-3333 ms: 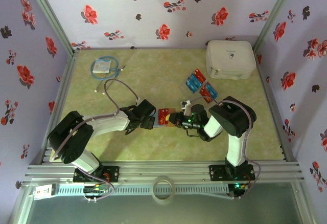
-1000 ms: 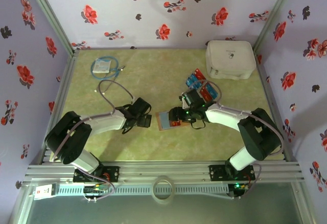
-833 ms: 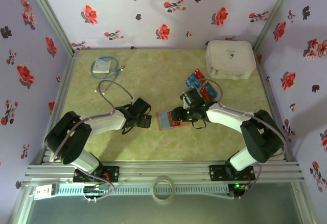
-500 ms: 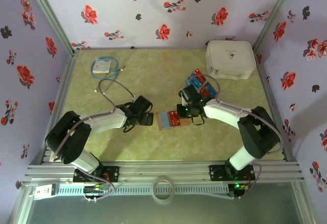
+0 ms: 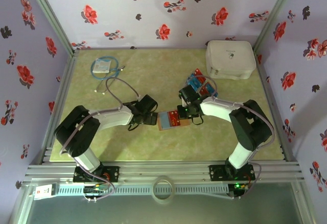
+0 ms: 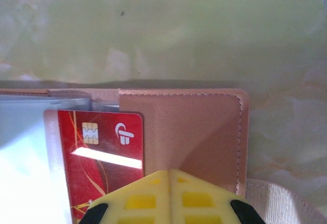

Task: Put the credit cards into the card holder
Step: Insert the credit card into the card slot.

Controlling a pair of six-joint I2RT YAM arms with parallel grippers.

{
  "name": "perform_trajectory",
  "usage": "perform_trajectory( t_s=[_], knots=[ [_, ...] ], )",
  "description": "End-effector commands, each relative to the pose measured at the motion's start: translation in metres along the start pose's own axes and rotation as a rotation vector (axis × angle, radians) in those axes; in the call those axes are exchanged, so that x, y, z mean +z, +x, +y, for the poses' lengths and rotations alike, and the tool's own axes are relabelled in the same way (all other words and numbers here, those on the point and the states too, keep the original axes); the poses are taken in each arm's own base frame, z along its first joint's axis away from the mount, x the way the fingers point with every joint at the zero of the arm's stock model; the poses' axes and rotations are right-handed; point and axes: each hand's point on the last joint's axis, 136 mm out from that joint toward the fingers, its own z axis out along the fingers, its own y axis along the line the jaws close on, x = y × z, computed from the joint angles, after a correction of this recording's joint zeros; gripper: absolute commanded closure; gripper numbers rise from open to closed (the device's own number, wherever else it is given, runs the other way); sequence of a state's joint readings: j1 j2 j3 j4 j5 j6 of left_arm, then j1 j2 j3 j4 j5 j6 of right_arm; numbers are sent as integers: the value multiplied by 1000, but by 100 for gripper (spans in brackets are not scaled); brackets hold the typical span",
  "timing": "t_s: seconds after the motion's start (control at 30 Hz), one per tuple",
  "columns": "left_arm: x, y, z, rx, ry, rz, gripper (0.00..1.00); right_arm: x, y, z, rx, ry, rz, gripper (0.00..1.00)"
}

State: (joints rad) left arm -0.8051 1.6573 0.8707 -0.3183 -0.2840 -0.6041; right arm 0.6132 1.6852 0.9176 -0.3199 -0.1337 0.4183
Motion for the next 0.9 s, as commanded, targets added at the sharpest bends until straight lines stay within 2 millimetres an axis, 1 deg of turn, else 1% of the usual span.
perform_trajectory(
  t_s=[0.0,0.17,0.43,0.87],
  knots=[
    [0,0,-2,-7,-11,12,0,3,-6,-2,-11,13,-5,100],
    [3,3,-2,3,-20,21,0,8,-5,3,-2,-15,13,100],
    [8,3,-4,15,-24,29,0,7,-3,12,2,-46,16,100],
    [12,6,-4,25,-27,36,0,12,7,36,-37,-68,35,100]
  ],
)
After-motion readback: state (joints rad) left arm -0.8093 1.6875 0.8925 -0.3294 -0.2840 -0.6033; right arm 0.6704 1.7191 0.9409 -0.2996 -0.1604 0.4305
